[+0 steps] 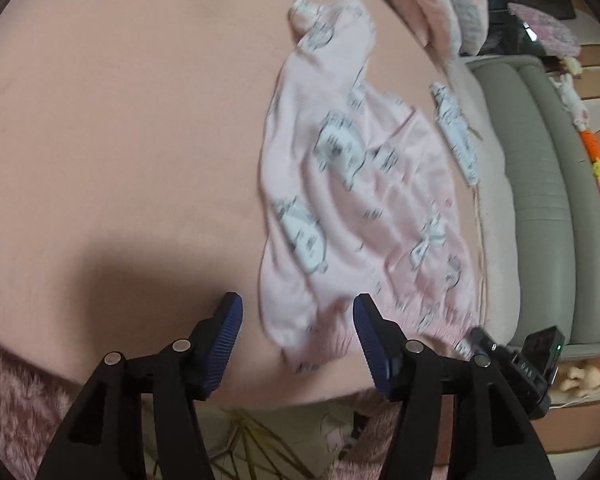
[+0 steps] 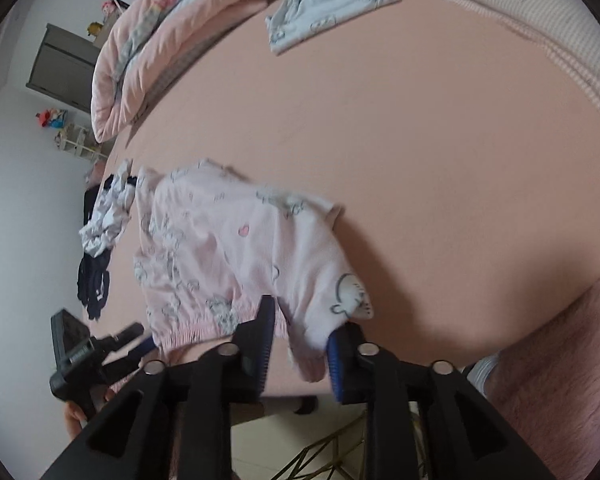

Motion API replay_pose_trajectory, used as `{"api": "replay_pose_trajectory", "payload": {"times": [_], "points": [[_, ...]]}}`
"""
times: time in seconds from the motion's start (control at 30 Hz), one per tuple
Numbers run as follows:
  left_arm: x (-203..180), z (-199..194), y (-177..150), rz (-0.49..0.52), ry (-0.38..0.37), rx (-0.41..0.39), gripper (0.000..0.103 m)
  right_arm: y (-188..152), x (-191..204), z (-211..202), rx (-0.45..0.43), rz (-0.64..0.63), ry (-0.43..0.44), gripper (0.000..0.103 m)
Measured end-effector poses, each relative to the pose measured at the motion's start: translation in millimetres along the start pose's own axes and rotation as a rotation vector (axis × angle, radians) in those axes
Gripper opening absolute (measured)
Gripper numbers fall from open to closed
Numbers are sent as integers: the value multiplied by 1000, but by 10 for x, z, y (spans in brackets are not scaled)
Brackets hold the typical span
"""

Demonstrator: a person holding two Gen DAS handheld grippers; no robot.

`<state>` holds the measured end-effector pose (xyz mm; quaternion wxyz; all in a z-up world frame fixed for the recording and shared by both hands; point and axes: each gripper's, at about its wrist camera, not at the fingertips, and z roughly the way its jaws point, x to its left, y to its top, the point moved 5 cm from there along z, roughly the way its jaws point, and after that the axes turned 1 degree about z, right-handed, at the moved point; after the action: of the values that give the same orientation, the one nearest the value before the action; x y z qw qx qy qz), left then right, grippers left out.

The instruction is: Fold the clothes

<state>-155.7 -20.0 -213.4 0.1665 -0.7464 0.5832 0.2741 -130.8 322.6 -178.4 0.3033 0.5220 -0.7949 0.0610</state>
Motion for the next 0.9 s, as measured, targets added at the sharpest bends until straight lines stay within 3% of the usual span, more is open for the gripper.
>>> {"api": "replay_pose_trajectory", "payload": {"times": [0.13, 0.3, 0.4, 0.43, 0.47, 0.5, 0.53, 0.67, 0.8, 0.9], "points": [[29, 19, -123, -16, -35, 16, 55, 14, -26, 23, 11, -25, -48, 24], [-41, 256, -113, -60, -122, 28, 54, -46, -68, 203, 56, -23, -6, 24], [-52, 304, -33, -100, -159, 8, 52, -72, -32, 362, 70, -64, -41, 24], [-64, 315, -13, -99, -172, 2, 30, -57, -24, 389, 58, -70, -54, 24], [-82, 327, -6, -80, -165, 4, 14, -40, -7, 412, 48, -76, -56, 24], [-102, 347, 7, -65, -150, 6, 6, -21, 13, 433, 39, -82, -54, 19], [-123, 343, 6, -50, -155, 4, 6, -16, 66, 440, 36, -93, -38, 10], [-73, 285, 19, -42, -197, -26, 6, -61, 259, 440, 46, -135, 7, 10], [47, 512, 59, -159, -200, 26, 11, -90, 213, 582, 56, -111, -31, 13], [-178, 315, 118, -92, -239, -8, 7, -53, 288, 547, 47, -87, 6, 8]]}}
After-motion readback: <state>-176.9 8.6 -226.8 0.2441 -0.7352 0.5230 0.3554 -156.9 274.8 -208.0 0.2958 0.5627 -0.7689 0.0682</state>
